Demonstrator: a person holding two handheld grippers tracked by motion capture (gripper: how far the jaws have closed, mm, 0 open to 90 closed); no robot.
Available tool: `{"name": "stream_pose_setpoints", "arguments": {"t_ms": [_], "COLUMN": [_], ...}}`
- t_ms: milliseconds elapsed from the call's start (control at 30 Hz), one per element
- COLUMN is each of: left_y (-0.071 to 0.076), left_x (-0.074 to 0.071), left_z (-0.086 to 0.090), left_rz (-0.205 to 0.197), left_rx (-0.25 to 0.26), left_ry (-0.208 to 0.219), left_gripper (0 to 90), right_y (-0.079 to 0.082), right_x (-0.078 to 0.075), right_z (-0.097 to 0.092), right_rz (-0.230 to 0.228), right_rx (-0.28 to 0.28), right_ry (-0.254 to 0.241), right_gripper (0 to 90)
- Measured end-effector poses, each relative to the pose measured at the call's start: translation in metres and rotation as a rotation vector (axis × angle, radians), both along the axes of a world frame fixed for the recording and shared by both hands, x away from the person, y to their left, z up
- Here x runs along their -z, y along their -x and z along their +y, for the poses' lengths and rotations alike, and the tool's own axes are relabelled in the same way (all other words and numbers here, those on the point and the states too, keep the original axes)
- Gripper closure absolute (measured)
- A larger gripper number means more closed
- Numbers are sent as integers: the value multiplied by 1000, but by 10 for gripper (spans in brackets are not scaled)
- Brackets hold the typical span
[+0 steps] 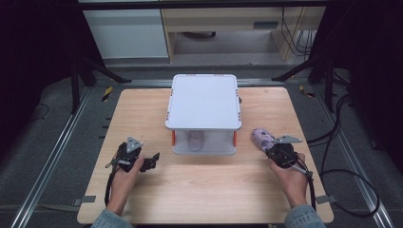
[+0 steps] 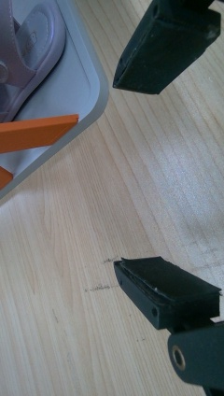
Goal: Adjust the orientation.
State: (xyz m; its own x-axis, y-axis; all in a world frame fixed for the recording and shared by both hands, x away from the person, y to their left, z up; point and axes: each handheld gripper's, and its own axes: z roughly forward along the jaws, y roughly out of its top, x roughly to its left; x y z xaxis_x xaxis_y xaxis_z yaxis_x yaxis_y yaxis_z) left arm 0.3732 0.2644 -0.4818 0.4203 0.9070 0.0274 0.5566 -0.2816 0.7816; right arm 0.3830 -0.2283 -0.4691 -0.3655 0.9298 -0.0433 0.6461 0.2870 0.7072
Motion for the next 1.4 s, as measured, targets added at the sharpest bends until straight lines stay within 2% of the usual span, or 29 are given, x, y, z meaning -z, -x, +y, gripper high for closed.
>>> {"name": "stream_pose_setpoints", "arguments": {"t_ms": [200,300,367,467,533,567,600,700,867,900,933,1033,1167,1200,1300,1400], "left_y": [0,0,0,-1,-1,-1,-1,-1,0,0,-1,-1,-1,-1,-1,-1], "left_x": [0,0,0,0,0,0,1,2,1,1,1,1,0,0,0,0], "left_z": [0,0,1,2,2,2,1,-6,-6,-5,-4,-3,-5,-5,-4,-3], "left_rz": [2,1,0,0,1,1,1,2,-6,-5,-4,-3,-4,-5,-6,-6], "left_rx": [1,0,-3,-6,-7,-7,-6,16,11,8,5,4,12,11,7,7], "left_ry": [1,3,7,11,13,13,6,-16,-14,-10,-3,1,-1,0,3,3], "left_gripper": [102,102,102,102,102,104,104,117,95,95,95,95,95,95,95,95], "right_y": [-5,-8,-7,2,13,24,24,42,58,62,62,66,70,70,72,73], "right_x": [-1,-2,-3,-11,-17,-23,-23,-31,-34,-34,-34,-33,-27,-27,-21,-12], "right_z": [-3,-4,-7,-14,-15,-15,-15,-10,11,22,22,41,71,71,86,96], "right_rz": [-2,2,0,-21,-33,-43,-43,-59,-52,-48,-48,-31,4,4,22,57], "right_rx": [-17,-27,-30,-44,-68,-94,-94,-137,-224,-262,-262,-316,-407,-407,-454,-488], "right_ry": [-19,-48,-49,-97,-105,-106,-106,-126,-155,-177,-177,-221,-268,-268,-276,-296], "right_gripper": [829,853,857,857,857,858,858,857,856,857,857,857,856,856,856,856]}}
